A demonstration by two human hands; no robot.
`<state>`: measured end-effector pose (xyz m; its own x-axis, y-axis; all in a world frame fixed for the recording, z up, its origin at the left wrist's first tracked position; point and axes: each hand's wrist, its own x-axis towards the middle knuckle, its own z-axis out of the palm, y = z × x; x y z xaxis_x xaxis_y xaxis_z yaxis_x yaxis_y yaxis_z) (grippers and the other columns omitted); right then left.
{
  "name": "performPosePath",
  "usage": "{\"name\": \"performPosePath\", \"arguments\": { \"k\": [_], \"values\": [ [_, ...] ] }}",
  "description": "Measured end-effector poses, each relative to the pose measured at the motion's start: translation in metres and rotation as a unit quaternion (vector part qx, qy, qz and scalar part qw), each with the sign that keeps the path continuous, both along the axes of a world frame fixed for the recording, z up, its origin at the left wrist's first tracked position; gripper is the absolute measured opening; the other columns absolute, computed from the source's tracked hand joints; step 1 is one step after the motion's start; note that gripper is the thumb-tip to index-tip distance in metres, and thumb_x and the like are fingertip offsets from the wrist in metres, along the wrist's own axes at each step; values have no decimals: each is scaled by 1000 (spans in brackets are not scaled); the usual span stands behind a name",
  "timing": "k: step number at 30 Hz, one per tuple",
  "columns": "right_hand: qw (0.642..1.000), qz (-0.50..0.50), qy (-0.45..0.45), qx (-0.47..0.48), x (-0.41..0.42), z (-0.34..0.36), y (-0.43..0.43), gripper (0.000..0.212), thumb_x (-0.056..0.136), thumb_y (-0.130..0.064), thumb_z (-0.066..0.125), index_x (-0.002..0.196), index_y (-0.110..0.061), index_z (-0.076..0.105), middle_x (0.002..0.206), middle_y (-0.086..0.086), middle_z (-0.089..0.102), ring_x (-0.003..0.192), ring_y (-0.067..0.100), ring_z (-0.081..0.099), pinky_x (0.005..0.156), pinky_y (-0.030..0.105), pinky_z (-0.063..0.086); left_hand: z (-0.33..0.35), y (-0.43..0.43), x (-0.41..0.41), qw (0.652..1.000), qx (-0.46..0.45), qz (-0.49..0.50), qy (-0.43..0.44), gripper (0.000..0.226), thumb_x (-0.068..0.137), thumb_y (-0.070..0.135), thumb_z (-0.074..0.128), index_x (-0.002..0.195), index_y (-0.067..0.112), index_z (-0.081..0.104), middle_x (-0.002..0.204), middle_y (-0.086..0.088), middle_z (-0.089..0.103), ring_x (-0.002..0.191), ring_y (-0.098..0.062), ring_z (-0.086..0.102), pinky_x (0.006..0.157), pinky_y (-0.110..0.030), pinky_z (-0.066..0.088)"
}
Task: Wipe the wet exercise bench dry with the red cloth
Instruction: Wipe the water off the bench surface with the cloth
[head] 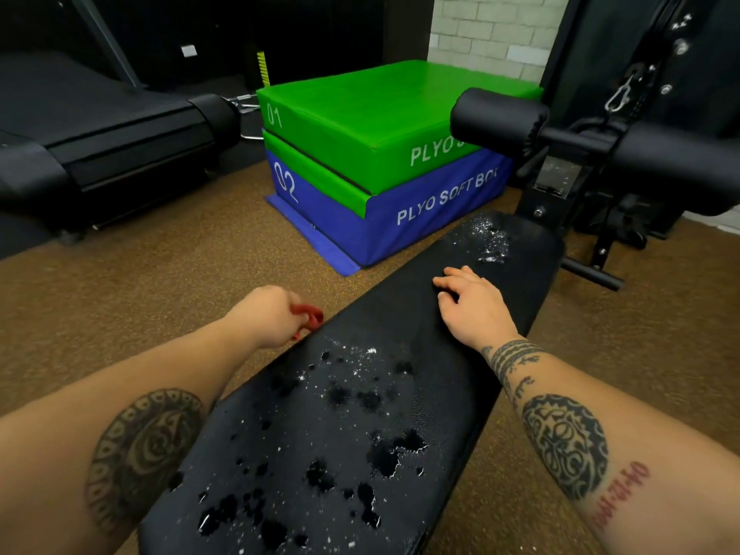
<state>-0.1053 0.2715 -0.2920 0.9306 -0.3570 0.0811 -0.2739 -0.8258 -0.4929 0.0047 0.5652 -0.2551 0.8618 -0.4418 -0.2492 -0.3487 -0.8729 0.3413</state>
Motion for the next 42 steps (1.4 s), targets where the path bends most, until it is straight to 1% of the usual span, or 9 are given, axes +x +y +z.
{"name": "performPosePath", "arguments": {
  "k": [8, 12, 16, 20, 23, 25, 29, 36, 42],
  "values": [
    [984, 29, -149, 98, -24, 19, 37, 27, 96, -20, 59, 122, -23, 69, 125, -7, 64, 119, 8, 57, 113, 37, 37, 47, -15, -25, 939, -302, 155, 55, 24, 97, 42, 57, 97, 22, 69, 72, -6, 69, 55, -19, 61, 48, -28, 51],
    [892, 68, -167, 415, -28, 50, 95, 40, 101, -30, 56, 140, -21, 54, 130, -7, 62, 107, -12, 58, 98, 13, 44, 72, -64, -53, 867, -418, 119, 243, 68, 95, 69, 37, 114, 13, 70, 102, -11, 75, 90, -27, 72, 78, -32, 54],
    [872, -29, -260, 414, -32, 70, 105, 27, 99, -23, 58, 125, -29, 63, 120, -9, 69, 109, 2, 64, 96, 24, 51, 82, -78, -67, 819, -450, 67, 348, 80, 93, 75, 25, 126, 15, 65, 123, -7, 70, 115, -26, 65, 99, -46, 51],
    [953, -23, -164, 253, -56, 71, 79, 21, 94, -22, 61, 98, -42, 66, 96, -18, 70, 89, -1, 65, 85, 24, 50, 78, -38, -58, 930, -325, 31, 172, 41, 99, 53, 45, 111, 24, 70, 102, 2, 76, 101, -25, 70, 77, -33, 53],
    [988, 8, -44, 149, -65, 53, 75, 19, 94, -33, 59, 111, -39, 67, 111, -6, 67, 102, 14, 64, 93, 27, 48, 52, 8, -46, 996, -68, 21, 52, 35, 101, 40, 50, 123, 18, 67, 121, -5, 69, 109, -25, 63, 94, -36, 50],
    [995, 59, 45, 65, -68, 38, 83, 34, 97, -41, 55, 129, -32, 59, 125, 0, 58, 115, 23, 58, 100, 31, 44, 29, 34, -49, 993, 55, 36, 93, 44, 103, 42, 44, 136, 17, 58, 137, -8, 58, 122, -28, 55, 102, -37, 44],
    [989, 115, 70, -61, -69, 26, 99, 34, 97, -34, 53, 130, -35, 59, 128, 2, 52, 112, 33, 56, 97, 37, 44, -15, 64, -54, 951, -59, 166, 255, 56, 98, 59, 42, 133, 19, 58, 138, -5, 57, 119, -28, 57, 104, -45, 44],
    [970, 184, 112, -109, -80, 47, 95, 23, 94, -28, 57, 110, -39, 69, 115, -5, 58, 110, 22, 58, 93, 33, 46, -28, 66, -55, 921, -130, 204, 306, 61, 92, 66, 47, 140, 30, 53, 140, 0, 57, 123, -28, 57, 110, -50, 40],
    [974, 170, 110, 101, -86, 60, 88, 17, 89, -30, 65, 102, -38, 73, 104, -15, 74, 97, 5, 68, 95, 30, 53, -33, 63, -64, 947, -158, 171, 222, 51, 98, 57, 46, 136, 25, 59, 133, 3, 60, 122, -26, 58, 112, -44, 39]
  ]
}}
